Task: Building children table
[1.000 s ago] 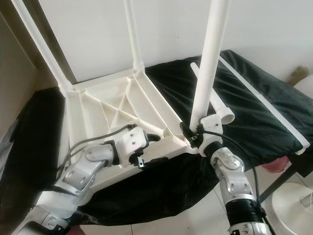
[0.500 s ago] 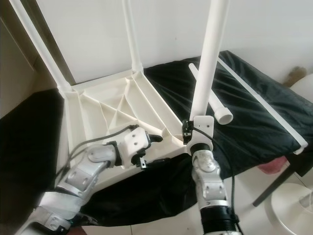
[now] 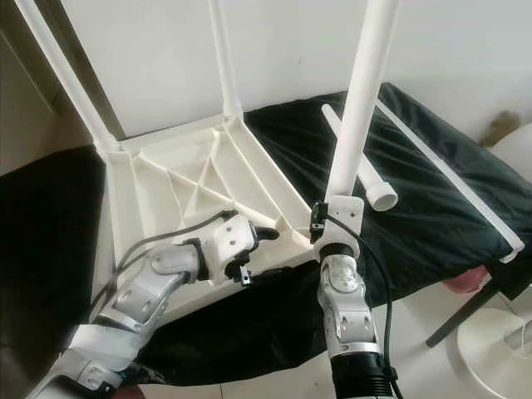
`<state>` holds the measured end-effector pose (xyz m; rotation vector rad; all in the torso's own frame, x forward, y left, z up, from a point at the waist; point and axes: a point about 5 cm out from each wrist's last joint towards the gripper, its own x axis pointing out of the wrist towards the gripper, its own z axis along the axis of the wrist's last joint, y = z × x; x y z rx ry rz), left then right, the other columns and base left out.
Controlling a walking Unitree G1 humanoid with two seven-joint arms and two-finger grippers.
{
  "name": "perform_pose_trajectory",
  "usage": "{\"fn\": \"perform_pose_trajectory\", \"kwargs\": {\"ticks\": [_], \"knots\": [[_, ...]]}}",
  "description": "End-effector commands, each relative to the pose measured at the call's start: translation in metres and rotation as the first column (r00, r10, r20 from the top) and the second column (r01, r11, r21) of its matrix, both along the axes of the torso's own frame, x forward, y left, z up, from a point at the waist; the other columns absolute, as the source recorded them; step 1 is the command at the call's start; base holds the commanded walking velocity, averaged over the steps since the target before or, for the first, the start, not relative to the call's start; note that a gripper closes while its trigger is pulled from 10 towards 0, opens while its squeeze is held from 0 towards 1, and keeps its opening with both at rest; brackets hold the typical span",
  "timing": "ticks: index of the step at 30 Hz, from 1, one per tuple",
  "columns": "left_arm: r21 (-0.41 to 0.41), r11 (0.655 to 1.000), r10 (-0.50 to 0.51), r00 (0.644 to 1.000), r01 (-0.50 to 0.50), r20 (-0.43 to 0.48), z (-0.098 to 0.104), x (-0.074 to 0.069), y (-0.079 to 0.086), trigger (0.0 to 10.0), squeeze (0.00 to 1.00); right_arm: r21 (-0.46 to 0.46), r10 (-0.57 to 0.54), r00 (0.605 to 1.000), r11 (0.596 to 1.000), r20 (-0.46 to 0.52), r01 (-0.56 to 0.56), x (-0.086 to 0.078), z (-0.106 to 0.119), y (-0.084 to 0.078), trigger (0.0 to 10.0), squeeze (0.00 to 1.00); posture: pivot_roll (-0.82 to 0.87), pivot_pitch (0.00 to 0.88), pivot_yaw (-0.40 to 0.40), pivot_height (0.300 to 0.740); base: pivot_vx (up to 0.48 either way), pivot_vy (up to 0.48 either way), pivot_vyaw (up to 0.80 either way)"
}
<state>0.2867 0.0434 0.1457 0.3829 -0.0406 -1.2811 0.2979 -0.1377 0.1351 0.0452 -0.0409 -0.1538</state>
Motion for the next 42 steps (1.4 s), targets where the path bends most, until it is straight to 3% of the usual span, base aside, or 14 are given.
{"fn": "perform_pose_trajectory", "kwargs": {"ticks": [1,11,12,13,20,26,27,28,42], "knots": [[-0.004,0.999,0.042,0.999,-0.042,0.016,0.000,0.003,0.002,10.0,0.00,0.042,0.005,0.998,0.999,-0.060,-0.002,-0.002,-0.010,0.005,10.0,0.00,-0.11,0.000,0.065,0.740,0.000,0.000,0.00],[-0.009,0.999,0.048,0.999,-0.048,0.024,0.000,0.005,0.000,10.0,0.00,0.022,0.050,0.999,0.999,-0.014,-0.049,0.001,-0.002,0.007,10.0,0.00,-0.10,0.000,0.047,0.740,0.000,0.000,0.00],[-0.011,0.999,0.048,0.999,-0.048,0.026,0.001,0.005,-0.001,10.0,0.00,0.003,0.057,0.998,0.998,0.007,-0.057,0.000,0.001,0.006,10.0,0.79,-0.09,0.000,0.042,0.740,0.000,0.000,0.00],[-0.013,0.999,0.047,0.998,-0.047,0.028,0.002,0.005,0.000,10.0,0.00,-0.007,0.070,0.997,0.998,0.022,-0.070,-0.001,0.002,0.005,10.0,1.00,-0.08,0.000,0.037,0.740,0.000,0.000,0.00],[-0.001,0.999,0.045,0.999,-0.045,0.021,-0.002,0.001,0.004,10.0,0.00,0.020,0.137,0.988,0.990,0.077,-0.139,-0.007,0.010,-0.010,10.0,1.00,-0.08,0.000,0.032,0.740,0.000,0.000,0.00],[0.000,0.999,0.038,0.999,-0.038,0.022,-0.001,0.000,0.005,10.0,0.00,-0.016,0.190,0.976,0.982,0.103,-0.189,-0.009,0.014,-0.025,10.0,1.00,-0.07,0.000,0.023,0.740,0.000,0.000,0.00],[-0.001,0.999,0.043,0.999,-0.043,0.020,-0.001,0.001,0.007,10.0,0.00,-0.028,0.197,0.975,0.980,0.103,-0.195,-0.009,0.013,-0.031,10.0,0.64,-0.07,0.000,0.020,0.740,0.000,0.000,0.00],[-0.003,0.999,0.050,0.999,-0.050,0.016,-0.001,0.003,0.008,10.0,0.00,-0.035,0.218,0.971,0.976,0.098,-0.216,-0.008,0.012,-0.035,10.0,0.00,-0.07,0.000,0.019,0.740,0.000,0.000,0.00],[-0.067,0.996,0.053,0.999,-0.053,-0.005,0.018,0.007,0.013,10.0,0.00,-0.108,0.440,0.896,0.895,0.052,-0.433,-0.001,0.012,-0.045,10.0,0.00,-0.05,0.000,0.021,0.740,0.000,0.000,0.00]]}}
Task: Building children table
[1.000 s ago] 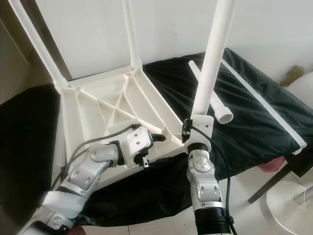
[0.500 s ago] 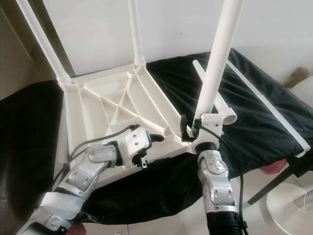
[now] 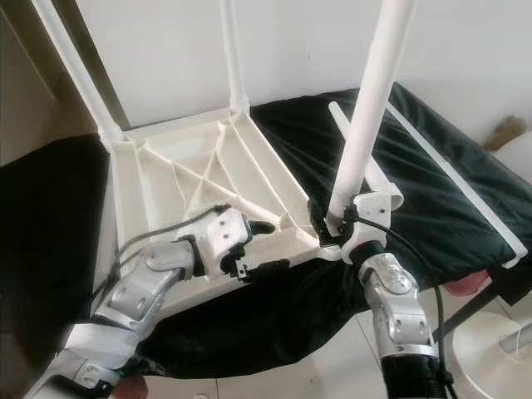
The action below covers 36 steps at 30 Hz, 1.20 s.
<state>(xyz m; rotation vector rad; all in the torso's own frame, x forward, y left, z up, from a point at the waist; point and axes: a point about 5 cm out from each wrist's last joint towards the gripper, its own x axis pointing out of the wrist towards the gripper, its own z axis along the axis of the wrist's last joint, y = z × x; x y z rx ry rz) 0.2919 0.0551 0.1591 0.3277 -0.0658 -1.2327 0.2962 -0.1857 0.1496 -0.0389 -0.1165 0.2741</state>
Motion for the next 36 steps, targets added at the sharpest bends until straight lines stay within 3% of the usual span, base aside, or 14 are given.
{"fn": "perform_pose_trajectory", "kwargs": {"ticks": [1,4,7,17,18,19,20,21,22,34,35,36], "knots": [[-0.007,1.000,0.007,1.000,-0.007,0.001,0.005,0.002,0.002,10.0,0.00,0.002,0.029,1.000,1.000,-0.006,-0.029,0.001,-0.002,0.003,10.0,0.00,-0.05,0.000,0.021,0.740,0.000,0.000,0.00],[-0.021,1.000,0.003,1.000,-0.003,-0.001,0.007,0.001,-0.001,10.0,0.00,-0.009,0.077,0.997,0.997,-0.019,-0.077,0.005,-0.004,0.004,10.0,0.00,-0.05,0.000,0.022,0.740,0.000,0.000,0.00],[-0.043,0.999,-0.005,1.000,0.006,0.008,0.013,0.002,-0.008,10.0,0.00,-0.028,0.196,0.980,0.980,-0.042,-0.197,0.011,-0.008,0.013,10.0,0.00,-0.04,0.000,0.021,0.740,0.000,0.000,0.00],[-0.050,0.998,-0.040,0.999,0.041,0.019,0.019,0.001,-0.015,10.0,0.00,-0.066,0.279,0.958,0.957,-0.060,-0.283,0.018,-0.012,0.020,10.0,0.00,-0.03,0.000,0.025,0.740,0.000,0.000,0.00],[-0.050,0.998,-0.048,0.999,0.048,0.016,0.019,-0.001,-0.015,10.0,0.00,-0.071,0.288,0.956,0.954,-0.064,-0.292,0.018,-0.012,0.021,8.5,0.00,-0.03,0.000,0.027,0.740,0.000,0.000,0.00],[-0.050,0.998,-0.048,0.999,0.048,0.016,0.019,-0.001,-0.015,10.0,0.00,-0.071,0.288,0.956,0.954,-0.064,-0.292,0.018,-0.012,0.021,8.5,0.00,-0.03,0.000,0.027,0.740,0.000,0.000,0.00],[-0.048,0.997,-0.051,0.999,0.052,0.012,0.018,-0.003,-0.015,10.0,0.00,-0.073,0.296,0.953,0.951,-0.067,-0.300,0.019,-0.013,0.021,4.0,0.00,-0.03,0.000,0.027,0.740,0.000,0.000,0.00],[-0.047,0.997,-0.053,0.999,0.053,0.009,0.017,-0.004,-0.015,10.0,0.00,-0.074,0.302,0.951,0.949,-0.072,-0.307,0.019,-0.014,0.021,2.6,0.00,-0.03,0.000,0.028,0.740,0.000,0.000,0.00],[-0.046,0.997,-0.054,0.999,0.054,0.007,0.017,-0.004,-0.015,10.0,0.00,-0.074,0.306,0.949,0.947,-0.075,-0.312,0.019,-0.015,0.021,0.0,0.00,-0.03,0.000,0.028,0.740,0.000,0.000,0.00],[-0.048,0.997,-0.056,0.998,0.056,0.003,0.018,-0.002,-0.015,10.0,0.00,-0.061,0.287,0.952,0.954,-0.104,-0.294,0.008,-0.028,0.013,0.0,0.00,-0.04,0.000,0.035,0.740,0.000,0.000,0.00],[-0.047,0.997,-0.054,0.999,0.054,0.001,0.017,-0.002,-0.015,10.0,0.00,-0.055,0.273,0.955,0.958,-0.111,-0.281,0.007,-0.030,0.011,5.0,0.00,-0.04,0.000,0.036,0.740,0.000,0.000,0.00],[-0.047,0.997,-0.054,0.999,0.054,0.001,0.017,-0.002,-0.015,10.0,0.00,-0.055,0.273,0.955,0.958,-0.111,-0.281,0.007,-0.030,0.011,5.0,0.00,-0.04,0.000,0.036,0.740,0.000,0.000,0.00]]}}
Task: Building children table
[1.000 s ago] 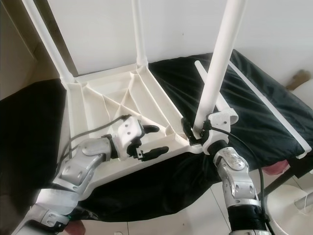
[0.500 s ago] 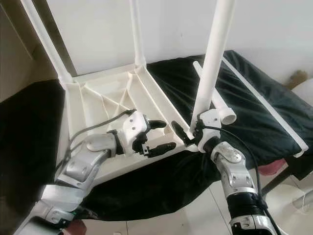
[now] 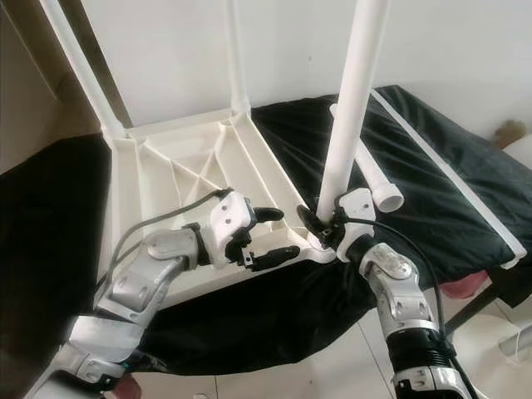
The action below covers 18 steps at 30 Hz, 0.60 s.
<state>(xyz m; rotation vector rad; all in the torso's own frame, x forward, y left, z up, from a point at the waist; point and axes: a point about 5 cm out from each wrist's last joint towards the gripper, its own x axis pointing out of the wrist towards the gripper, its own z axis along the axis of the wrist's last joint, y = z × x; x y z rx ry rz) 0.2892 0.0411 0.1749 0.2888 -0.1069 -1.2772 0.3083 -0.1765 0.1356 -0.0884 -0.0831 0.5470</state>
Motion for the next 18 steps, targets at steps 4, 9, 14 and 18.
{"fn": "perform_pose_trajectory", "kwargs": {"ticks": [4,9,14,18], "knots": [[-0.008,1.000,-0.010,1.000,0.009,-0.018,0.000,-0.002,-0.001,10.0,0.00,0.020,-0.056,0.996,0.998,-0.073,0.057,-0.007,-0.018,0.000,10.0,0.00,-0.06,0.000,0.041,0.740,0.000,0.000,0.00],[-0.017,1.000,-0.025,0.999,0.024,-0.031,-0.002,-0.005,-0.005,10.0,0.00,0.061,-0.226,0.970,0.971,-0.091,0.232,-0.012,-0.021,-0.002,10.0,0.00,-0.07,0.000,0.056,0.740,0.000,0.000,0.00],[-0.002,0.999,-0.041,0.999,0.041,-0.028,-0.003,-0.006,-0.008,10.0,0.00,0.120,-0.351,0.928,0.923,-0.126,0.366,-0.020,-0.023,0.008,10.0,0.00,-0.08,0.001,0.055,0.740,0.000,0.000,0.00],[-0.004,0.999,-0.040,0.999,0.040,-0.028,-0.002,-0.006,-0.008,10.0,0.00,0.130,-0.499,0.851,0.844,-0.162,0.520,-0.025,-0.027,0.019,10.0,0.00,-0.07,0.012,0.045,0.740,0.000,0.000,0.00]]}}
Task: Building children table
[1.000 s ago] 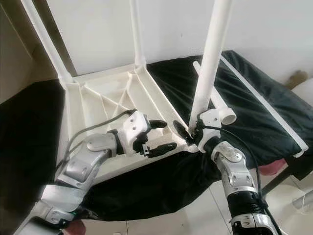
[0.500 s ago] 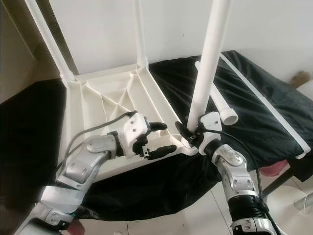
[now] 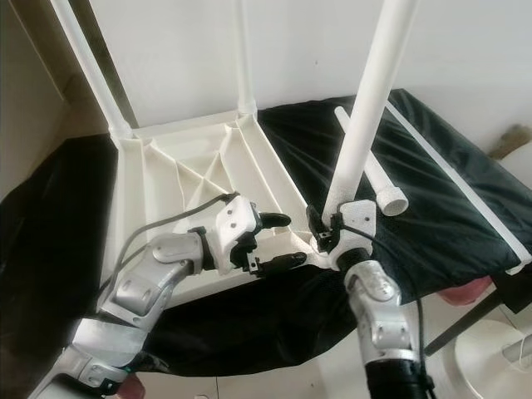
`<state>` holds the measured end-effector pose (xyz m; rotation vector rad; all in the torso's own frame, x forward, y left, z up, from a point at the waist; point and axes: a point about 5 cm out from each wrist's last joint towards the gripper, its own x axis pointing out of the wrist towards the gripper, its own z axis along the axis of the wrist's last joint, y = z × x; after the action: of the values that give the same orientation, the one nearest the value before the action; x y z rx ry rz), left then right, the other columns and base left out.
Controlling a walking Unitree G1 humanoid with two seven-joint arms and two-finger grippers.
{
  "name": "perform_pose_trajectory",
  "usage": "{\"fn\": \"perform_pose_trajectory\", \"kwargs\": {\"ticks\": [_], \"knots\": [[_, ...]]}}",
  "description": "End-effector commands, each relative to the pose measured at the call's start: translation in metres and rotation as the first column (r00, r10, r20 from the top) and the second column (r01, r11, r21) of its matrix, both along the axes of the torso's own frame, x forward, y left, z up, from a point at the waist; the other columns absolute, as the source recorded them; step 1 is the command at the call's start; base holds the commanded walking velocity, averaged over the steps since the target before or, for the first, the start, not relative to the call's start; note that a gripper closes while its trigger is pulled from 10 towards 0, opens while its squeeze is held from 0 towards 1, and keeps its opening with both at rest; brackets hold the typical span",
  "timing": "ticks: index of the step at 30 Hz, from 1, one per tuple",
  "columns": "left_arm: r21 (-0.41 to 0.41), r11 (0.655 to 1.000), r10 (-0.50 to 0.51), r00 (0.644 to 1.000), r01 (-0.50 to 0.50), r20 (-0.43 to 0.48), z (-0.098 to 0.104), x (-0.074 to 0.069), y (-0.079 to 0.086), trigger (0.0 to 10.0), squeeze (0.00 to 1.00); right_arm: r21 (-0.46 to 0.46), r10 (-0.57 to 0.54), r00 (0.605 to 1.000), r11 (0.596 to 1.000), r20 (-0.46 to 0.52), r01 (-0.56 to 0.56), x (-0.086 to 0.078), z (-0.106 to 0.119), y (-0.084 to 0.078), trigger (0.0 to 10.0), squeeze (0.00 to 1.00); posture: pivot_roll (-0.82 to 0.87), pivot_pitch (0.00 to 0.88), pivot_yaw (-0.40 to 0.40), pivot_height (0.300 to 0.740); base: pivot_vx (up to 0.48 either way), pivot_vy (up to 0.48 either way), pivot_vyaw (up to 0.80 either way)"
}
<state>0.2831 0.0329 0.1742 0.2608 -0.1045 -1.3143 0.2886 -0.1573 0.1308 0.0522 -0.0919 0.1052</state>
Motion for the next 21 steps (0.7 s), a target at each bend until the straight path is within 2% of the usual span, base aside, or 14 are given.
{"fn": "perform_pose_trajectory", "kwargs": {"ticks": [1,2,3,4,5,6,8,12,15,20,21], "knots": [[0.012,1.000,-0.004,1.000,0.004,-0.007,-0.001,0.000,0.001,10.0,0.00,0.032,-0.093,0.989,0.995,-0.114,0.097,-0.005,-0.023,0.000,10.0,0.00,-0.07,0.012,0.045,0.740,0.000,0.000,0.00],[0.010,1.000,-0.003,1.000,0.003,-0.008,-0.001,-0.001,0.000,10.0,0.00,0.018,-0.130,0.984,0.991,-0.118,0.133,-0.005,-0.024,0.000,10.0,0.00,-0.07,0.014,0.043,0.740,0.000,0.000,0.00],[0.009,1.000,-0.003,1.000,0.003,-0.010,-0.001,-0.002,0.001,10.0,0.00,0.007,-0.230,0.964,0.973,-0.131,0.232,-0.005,-0.026,-0.002,10.0,0.00,-0.06,0.020,0.037,0.740,0.000,0.000,0.00],[0.009,1.000,-0.003,1.000,0.003,-0.010,-0.001,-0.002,0.001,10.0,0.00,0.007,-0.230,0.964,0.973,-0.131,0.232,-0.005,-0.026,-0.002,10.0,0.00,-0.06,0.020,0.037,0.740,0.000,0.000,0.00],[0.009,1.000,0.001,1.000,-0.001,-0.014,-0.002,-0.004,0.002,10.0,0.00,0.014,-0.372,0.917,0.926,-0.141,0.378,-0.007,-0.028,-0.007,10.0,0.00,-0.05,0.025,0.034,0.740,0.000,0.000,0.00],[0.009,1.000,0.001,1.000,-0.001,-0.014,-0.002,-0.004,0.002,10.0,0.00,0.014,-0.372,0.917,0.926,-0.141,0.378,-0.007,-0.028,-0.007,10.0,0.00,-0.05,0.025,0.034,0.740,0.000,0.000,0.00],[0.010,1.000,0.008,1.000,-0.008,-0.020,-0.003,-0.006,0.004,10.0,0.00,0.025,-0.448,0.882,0.889,-0.146,0.456,-0.010,-0.028,-0.005,10.0,0.00,-0.04,0.029,0.033,0.740,0.000,0.000,0.00],[0.009,1.000,0.017,1.000,-0.016,-0.026,-0.003,-0.008,0.006,10.0,0.00,0.032,-0.429,0.890,0.898,-0.156,0.438,-0.011,-0.029,0.004,10.0,0.00,-0.03,0.034,0.036,0.740,0.000,0.000,0.00],[0.011,1.000,0.017,0.999,-0.017,-0.028,-0.004,-0.009,0.006,10.0,0.00,0.039,-0.421,0.893,0.901,-0.158,0.432,-0.012,-0.029,0.006,10.0,0.00,-0.02,0.033,0.042,0.740,0.000,0.000,0.00],[0.017,1.000,0.016,1.000,-0.016,-0.022,-0.002,-0.007,0.008,10.0,0.00,0.038,-0.445,0.886,0.891,-0.130,0.452,-0.011,-0.025,0.000,10.0,0.00,-0.02,0.020,0.048,0.740,0.000,0.000,0.00],[0.020,1.000,0.020,1.000,-0.019,-0.016,-0.002,-0.005,0.006,10.0,0.00,0.053,-0.432,0.894,0.897,-0.115,0.440,-0.008,-0.023,-0.005,10.0,1.00,-0.02,0.014,0.043,0.740,0.000,0.000,0.00]]}}
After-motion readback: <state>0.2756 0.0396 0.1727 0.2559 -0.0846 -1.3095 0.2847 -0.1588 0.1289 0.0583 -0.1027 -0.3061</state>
